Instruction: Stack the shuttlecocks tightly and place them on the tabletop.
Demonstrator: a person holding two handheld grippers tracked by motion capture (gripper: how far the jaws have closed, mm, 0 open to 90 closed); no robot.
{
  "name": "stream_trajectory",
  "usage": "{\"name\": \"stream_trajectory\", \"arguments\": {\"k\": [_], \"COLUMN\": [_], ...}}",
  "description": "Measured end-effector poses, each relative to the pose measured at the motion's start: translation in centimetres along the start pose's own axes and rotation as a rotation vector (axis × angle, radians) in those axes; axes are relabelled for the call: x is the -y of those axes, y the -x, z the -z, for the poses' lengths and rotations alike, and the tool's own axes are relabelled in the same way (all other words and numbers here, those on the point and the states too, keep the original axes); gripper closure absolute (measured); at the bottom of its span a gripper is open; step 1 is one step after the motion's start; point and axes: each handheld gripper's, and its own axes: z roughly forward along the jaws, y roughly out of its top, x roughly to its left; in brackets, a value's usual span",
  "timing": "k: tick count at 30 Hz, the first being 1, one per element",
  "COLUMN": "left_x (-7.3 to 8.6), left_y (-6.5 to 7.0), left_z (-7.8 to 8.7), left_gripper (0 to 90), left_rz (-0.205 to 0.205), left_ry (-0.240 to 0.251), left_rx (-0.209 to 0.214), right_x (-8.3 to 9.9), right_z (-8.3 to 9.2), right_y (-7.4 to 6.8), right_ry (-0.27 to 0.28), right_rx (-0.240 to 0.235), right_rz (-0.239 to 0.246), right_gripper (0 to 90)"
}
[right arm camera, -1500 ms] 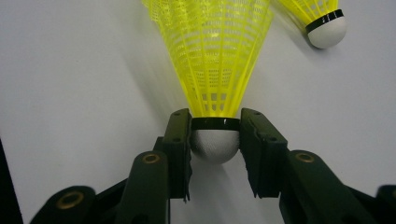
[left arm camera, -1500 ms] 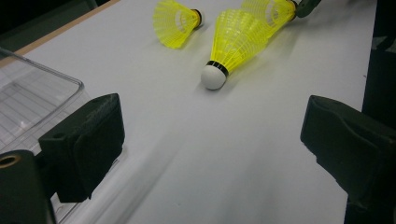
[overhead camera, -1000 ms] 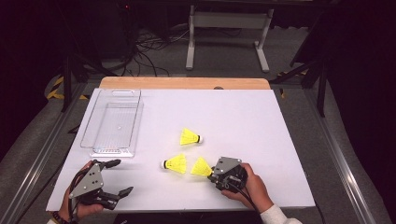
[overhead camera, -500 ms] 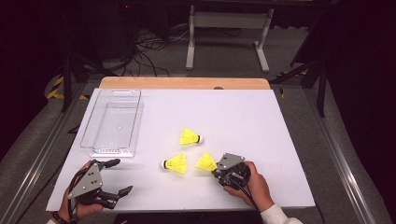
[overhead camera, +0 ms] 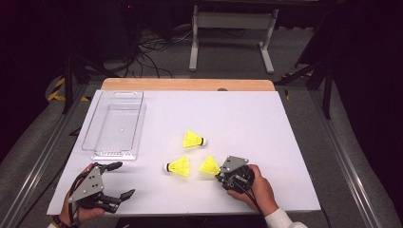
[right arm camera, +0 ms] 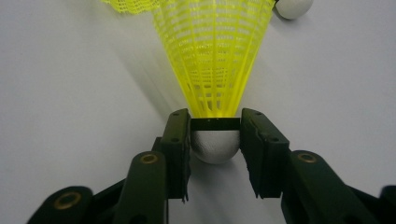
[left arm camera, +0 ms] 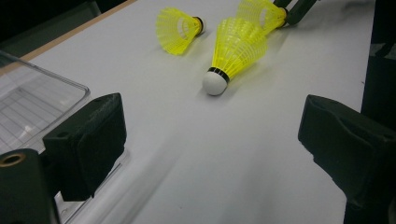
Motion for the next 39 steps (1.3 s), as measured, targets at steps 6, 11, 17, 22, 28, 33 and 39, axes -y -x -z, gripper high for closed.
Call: {"name": "stream_trajectory", "arguments": {"k": [6, 11, 17, 22, 28, 33, 39], "left_x": [0.0, 0.0, 0.0, -0.1, 0.0, 0.0, 0.0], "left_y": [0.0, 0.0, 0.0, 0.1, 0.0, -0.1, 0.0], "left_z": [-0.1, -0.1, -0.2, -0.1, -0.2, -0.3, -0.4], "left_gripper": [8.7, 8.6, 8.0, 7.7, 7.7, 7.5, 7.3], "left_rz": [0.001, 0.003, 0.003, -0.003, 0.001, 0.004, 0.003], "left_ry": [-0.002, -0.002, -0.006, -0.003, -0.006, -0.009, -0.017], "left_rx": [-0.003, -0.001, 0.005, 0.006, 0.005, 0.007, 0.014], "right_x": [0.0, 0.1, -0.1, -1.1, -2.9, -4.5, -5.7], "right_z": [-0.1, -0.1, 0.4, 1.2, 2.1, 1.8, -0.4], "right_y": [0.1, 0.2, 0.3, 0.6, 1.4, 1.8, 2.0], "right_ry": [-0.001, 0.009, 0.063, 0.138, 0.203, 0.202, 0.136], "right_rx": [-0.001, -0.011, 0.01, -0.022, -0.066, -0.102, -0.182], "right_rz": [-0.008, -0.02, -0.027, 0.006, 0.027, 0.072, 0.117], "right_gripper": [56.0, 46.5, 28.9, 24.5, 19.5, 18.3, 15.2]}}
